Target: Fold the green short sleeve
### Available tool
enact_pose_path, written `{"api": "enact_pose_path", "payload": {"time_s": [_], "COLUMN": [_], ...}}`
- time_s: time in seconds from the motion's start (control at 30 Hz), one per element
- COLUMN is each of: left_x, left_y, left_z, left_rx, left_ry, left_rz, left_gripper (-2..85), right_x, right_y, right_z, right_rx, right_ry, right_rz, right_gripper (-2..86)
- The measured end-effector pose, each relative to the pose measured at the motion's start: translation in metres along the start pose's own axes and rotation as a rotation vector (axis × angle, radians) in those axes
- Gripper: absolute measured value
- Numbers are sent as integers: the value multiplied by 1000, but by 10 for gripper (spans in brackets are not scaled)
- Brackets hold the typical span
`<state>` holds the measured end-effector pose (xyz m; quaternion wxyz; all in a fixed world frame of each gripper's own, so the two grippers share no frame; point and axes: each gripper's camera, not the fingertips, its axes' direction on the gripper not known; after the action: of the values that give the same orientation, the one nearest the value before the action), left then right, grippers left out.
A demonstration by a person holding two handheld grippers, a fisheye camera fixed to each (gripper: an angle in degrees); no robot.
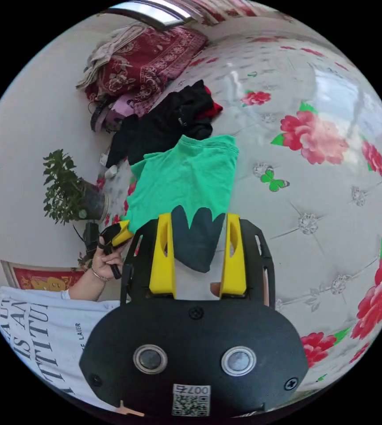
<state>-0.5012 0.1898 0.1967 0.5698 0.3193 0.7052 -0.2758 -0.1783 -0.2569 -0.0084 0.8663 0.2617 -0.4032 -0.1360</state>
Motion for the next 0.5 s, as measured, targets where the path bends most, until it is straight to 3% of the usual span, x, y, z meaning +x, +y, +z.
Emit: {"api": "enact_pose_path", "payload": {"time_s": [0.13,0.2,0.33,0.5], "left_x": [7,13,6,-33], "left_y": [-15,-8,22,75], "left_z": [20,9,-48,-168], "left_rx": [-46,-29,50,293], "left_ry": [-67,-47,-152,-443], "left_rz": [-4,21,-11,-192], "left_gripper": [91,79,77,80], "right_x": [35,19,-49,-156], "right_y": [-10,-10,-12,-20], "right_z": [45,63,131,236], "right_rx": [-91,-98,-225,-405], "right_ry": [-169,-149,-147,-245], "right_rz": [129,99,-86,-305], "right_gripper": [110,105,94,88]}}
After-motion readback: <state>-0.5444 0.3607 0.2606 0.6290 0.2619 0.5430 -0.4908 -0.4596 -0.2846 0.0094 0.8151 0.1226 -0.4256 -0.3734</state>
